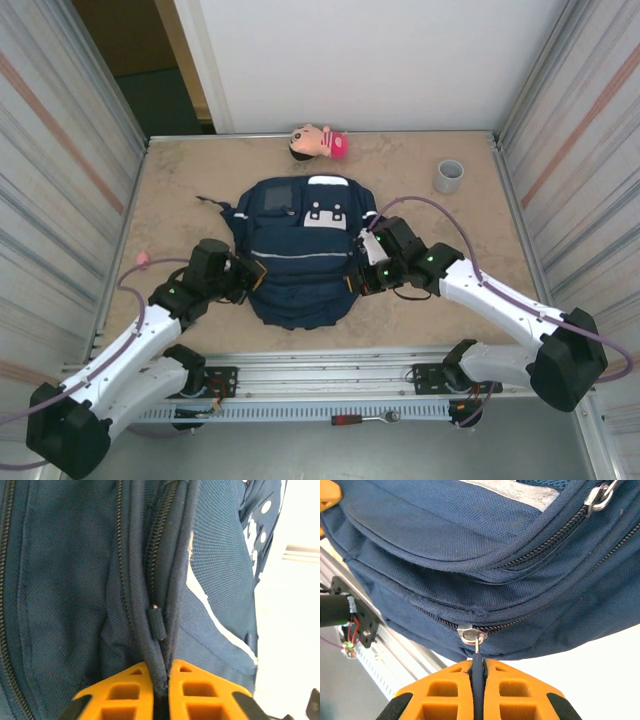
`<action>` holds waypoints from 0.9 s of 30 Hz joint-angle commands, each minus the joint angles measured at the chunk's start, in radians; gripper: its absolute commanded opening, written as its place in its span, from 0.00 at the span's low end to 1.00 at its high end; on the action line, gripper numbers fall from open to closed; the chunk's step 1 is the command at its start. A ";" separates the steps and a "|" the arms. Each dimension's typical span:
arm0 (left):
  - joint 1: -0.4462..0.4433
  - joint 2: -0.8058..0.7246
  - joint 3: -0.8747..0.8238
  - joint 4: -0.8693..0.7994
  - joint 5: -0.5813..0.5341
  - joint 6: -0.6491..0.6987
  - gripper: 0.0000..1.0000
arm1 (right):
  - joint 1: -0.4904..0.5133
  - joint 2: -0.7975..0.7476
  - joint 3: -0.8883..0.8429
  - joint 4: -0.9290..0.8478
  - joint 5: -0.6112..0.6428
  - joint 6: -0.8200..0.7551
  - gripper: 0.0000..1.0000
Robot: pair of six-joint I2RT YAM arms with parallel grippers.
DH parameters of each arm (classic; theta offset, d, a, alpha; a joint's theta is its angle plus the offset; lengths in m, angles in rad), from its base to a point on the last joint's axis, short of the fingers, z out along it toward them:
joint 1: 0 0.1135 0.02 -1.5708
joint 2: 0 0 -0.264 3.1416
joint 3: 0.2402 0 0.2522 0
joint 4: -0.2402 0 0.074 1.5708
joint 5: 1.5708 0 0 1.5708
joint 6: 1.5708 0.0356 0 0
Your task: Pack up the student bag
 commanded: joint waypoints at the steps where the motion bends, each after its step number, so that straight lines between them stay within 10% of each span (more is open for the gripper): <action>1: 0.002 -0.009 0.066 -0.091 -0.112 0.169 0.37 | -0.009 -0.023 -0.015 -0.038 0.007 -0.019 0.00; 7: -0.121 0.012 0.174 -0.037 -0.145 0.578 0.63 | 0.004 -0.018 -0.006 -0.010 -0.011 -0.032 0.00; 17: -0.205 0.218 0.359 -0.001 0.163 1.392 0.62 | -0.010 -0.032 -0.001 -0.007 -0.010 -0.049 0.00; 27: -0.429 0.517 0.496 -0.020 0.030 1.813 0.67 | -0.012 -0.035 -0.002 -0.007 -0.005 -0.045 0.00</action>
